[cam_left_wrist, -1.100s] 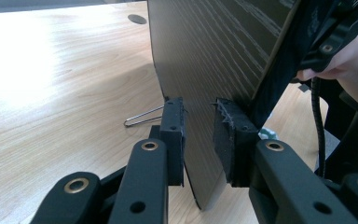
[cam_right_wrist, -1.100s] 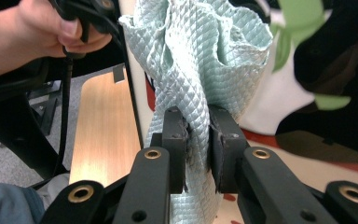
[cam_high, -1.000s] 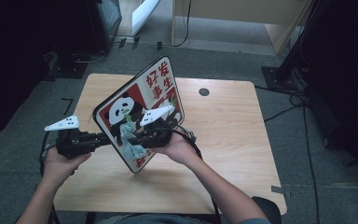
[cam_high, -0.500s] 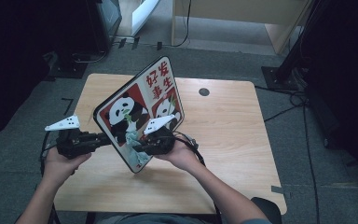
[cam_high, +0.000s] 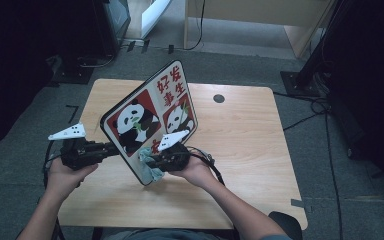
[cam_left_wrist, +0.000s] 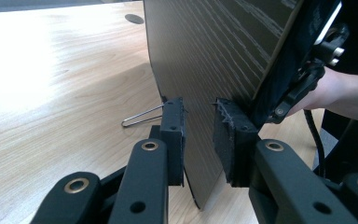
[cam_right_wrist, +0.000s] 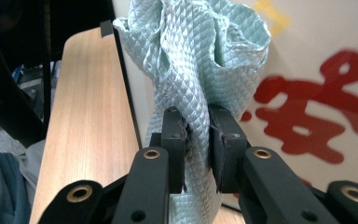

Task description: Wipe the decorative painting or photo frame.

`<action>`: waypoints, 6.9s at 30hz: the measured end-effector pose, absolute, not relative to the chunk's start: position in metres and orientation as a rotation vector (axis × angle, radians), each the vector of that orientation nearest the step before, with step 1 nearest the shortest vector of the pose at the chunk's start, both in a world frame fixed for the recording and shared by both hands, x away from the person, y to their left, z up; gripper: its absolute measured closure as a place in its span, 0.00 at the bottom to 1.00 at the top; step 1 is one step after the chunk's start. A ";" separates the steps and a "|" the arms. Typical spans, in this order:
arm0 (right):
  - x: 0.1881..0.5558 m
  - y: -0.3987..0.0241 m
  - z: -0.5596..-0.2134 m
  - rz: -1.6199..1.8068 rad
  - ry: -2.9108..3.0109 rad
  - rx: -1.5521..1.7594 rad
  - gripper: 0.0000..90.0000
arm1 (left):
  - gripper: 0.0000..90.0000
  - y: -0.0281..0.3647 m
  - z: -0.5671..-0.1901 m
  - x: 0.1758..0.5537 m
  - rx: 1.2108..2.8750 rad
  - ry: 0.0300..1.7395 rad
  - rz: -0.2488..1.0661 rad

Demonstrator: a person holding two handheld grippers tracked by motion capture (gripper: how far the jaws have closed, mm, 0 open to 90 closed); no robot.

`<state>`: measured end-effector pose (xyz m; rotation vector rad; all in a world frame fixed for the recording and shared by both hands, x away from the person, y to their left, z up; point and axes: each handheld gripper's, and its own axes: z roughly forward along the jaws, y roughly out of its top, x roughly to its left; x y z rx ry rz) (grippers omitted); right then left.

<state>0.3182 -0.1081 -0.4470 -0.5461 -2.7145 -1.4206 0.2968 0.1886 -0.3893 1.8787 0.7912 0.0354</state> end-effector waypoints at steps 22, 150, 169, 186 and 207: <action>0.325 -0.119 -0.466 -1.395 -2.716 -0.539 0.87 | 0.82 0.188 -0.389 0.298 1.878 0.790 0.029; 0.325 -0.052 -0.307 -1.485 -2.609 -0.401 0.89 | 0.64 0.205 -0.398 0.318 1.871 0.780 -0.006; 0.325 -0.054 -0.314 -1.465 -2.610 -0.406 0.89 | 0.42 0.205 -0.405 0.318 1.856 0.782 0.033; 0.322 -0.058 -0.333 -1.438 -2.615 -0.406 0.89 | 0.42 0.209 -0.407 0.316 1.860 0.801 0.054; 0.318 -0.064 -0.361 -1.395 -2.619 -0.390 0.88 | 0.42 0.217 -0.408 0.308 1.850 0.824 0.070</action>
